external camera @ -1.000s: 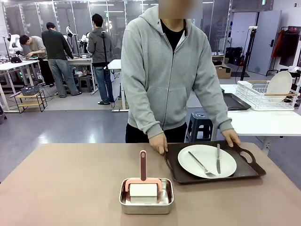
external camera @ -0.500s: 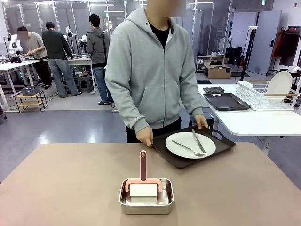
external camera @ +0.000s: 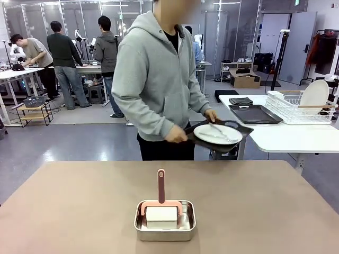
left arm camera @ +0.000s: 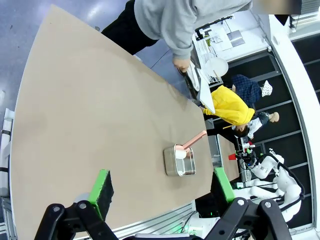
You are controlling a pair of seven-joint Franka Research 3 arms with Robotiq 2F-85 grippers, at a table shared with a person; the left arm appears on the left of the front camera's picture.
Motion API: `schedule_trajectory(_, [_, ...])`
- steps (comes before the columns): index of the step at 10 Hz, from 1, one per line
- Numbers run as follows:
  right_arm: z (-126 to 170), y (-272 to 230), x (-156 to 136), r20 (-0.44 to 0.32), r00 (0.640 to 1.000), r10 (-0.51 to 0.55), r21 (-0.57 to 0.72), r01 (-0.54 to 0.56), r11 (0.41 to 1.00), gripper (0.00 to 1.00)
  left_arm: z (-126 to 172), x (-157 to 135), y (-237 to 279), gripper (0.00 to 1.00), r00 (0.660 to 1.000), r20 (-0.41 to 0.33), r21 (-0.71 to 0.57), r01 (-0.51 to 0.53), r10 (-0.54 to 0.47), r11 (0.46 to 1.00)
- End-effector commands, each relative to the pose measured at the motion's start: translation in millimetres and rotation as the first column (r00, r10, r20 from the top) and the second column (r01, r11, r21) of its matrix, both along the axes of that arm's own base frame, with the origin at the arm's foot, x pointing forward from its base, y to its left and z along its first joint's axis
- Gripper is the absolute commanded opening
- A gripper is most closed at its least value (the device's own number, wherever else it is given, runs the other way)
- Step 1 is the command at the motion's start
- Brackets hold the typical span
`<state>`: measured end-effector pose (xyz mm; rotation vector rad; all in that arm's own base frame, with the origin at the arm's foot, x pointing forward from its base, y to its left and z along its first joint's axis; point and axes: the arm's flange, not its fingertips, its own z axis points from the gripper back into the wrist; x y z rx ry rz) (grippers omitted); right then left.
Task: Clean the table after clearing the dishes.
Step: When the right (or left) Handle tray is removed, use the right hand (or left hand) to clean the right (or left) side of the table with the Lint Roller.
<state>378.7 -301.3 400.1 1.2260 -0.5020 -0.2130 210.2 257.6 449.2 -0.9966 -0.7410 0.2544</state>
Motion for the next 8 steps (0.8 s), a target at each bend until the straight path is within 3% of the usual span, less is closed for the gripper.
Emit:
schedule_trajectory(1, [2,1,-2,0.004,1.000,0.003,0.004,-0.003,1.000,1.00,5,-1,2,1.00,1.000,0.001,-0.016,0.004,-0.004,1.000])
schedule_trajectory(6, [0,0,0,0.000,1.000,0.000,0.000,0.000,1.000,1.00,5,-1,2,1.00,1.000,0.001,-0.016,0.004,-0.004,1.000])
schedule_trajectory(8, [43,26,24,0.145,0.970,0.195,-0.249,-0.155,0.956,1.00,5,-1,2,1.00,1.000,0.001,-0.016,0.004,-0.004,1.000])
